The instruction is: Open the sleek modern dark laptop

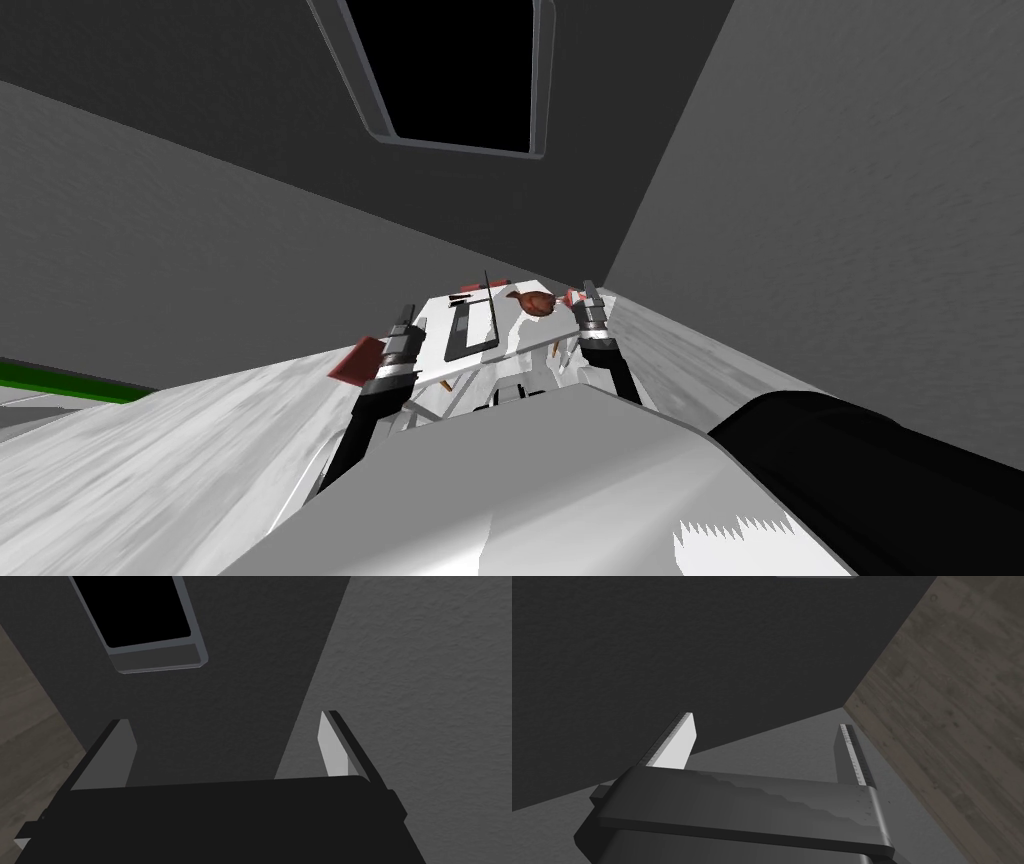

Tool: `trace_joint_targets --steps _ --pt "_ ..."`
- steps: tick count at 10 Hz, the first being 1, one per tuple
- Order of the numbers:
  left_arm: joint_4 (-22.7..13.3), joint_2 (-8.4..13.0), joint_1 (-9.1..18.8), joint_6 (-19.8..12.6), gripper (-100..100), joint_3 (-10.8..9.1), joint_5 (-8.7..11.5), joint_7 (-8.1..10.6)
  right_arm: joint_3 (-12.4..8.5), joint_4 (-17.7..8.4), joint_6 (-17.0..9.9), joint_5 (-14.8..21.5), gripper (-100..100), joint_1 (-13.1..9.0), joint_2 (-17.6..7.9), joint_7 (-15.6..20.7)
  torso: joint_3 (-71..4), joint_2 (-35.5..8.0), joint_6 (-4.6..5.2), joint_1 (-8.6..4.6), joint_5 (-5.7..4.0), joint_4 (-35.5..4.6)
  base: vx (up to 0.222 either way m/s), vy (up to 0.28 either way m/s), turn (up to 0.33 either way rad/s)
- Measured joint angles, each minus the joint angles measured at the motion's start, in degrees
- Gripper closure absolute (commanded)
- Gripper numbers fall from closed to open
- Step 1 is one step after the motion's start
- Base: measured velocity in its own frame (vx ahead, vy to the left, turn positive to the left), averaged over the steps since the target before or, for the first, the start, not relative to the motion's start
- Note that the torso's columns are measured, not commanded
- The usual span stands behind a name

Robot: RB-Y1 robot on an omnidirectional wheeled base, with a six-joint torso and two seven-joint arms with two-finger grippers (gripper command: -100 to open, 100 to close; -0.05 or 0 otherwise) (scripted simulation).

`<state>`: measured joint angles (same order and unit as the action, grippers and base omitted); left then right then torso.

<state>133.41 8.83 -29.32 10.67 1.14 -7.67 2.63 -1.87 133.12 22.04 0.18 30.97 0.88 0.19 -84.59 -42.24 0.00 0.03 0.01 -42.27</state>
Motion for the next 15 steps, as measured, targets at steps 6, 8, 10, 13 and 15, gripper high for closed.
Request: trace_joint_targets --steps 6,8,10,13,15 --pt "1.4 1.2 -0.8 -8.5 -100 -0.80 -1.6 -1.24 0.0 0.0 0.0 0.0 0 0.0 0.0 0.0 0.0 -0.1 0.00 -0.09 -0.03 0.0 0.015 -0.138 -0.022" --pt "2.0 2.0 -0.9 -11.8 -100 -1.23 -2.0 -1.58 0.0 0.0 0.0 0.0 0 0.0 0.0 0.0 0.0 0.0 0.00 0.00 0.00 0.0 0.023 -0.141 -0.021" --pt "2.2 2.5 -1.1 -14.7 -100 -1.48 -2.6 -2.01 0.0 0.0 0.0 0.0 0 0.0 0.0 0.0 0.0 0.0 0.00 -0.03 -0.01 0.0 0.027 -0.143 -0.023" --pt "3.1 3.4 -1.2 -19.7 -100 -1.67 -3.5 -2.76 0.0 0.0 0.0 0.0 0 0.0 0.0 0.0 0.0 -0.1 0.00 -0.03 -0.01 0.0 0.016 -0.137 -0.020" --pt "3.6 3.9 -1.9 -22.2 -100 -1.78 -4.1 -3.27 0.0 0.0 0.0 0.0 0 0.0 0.0 0.0 0.0 0.0 0.00 0.01 0.00 0.0 0.027 -0.124 -0.018"
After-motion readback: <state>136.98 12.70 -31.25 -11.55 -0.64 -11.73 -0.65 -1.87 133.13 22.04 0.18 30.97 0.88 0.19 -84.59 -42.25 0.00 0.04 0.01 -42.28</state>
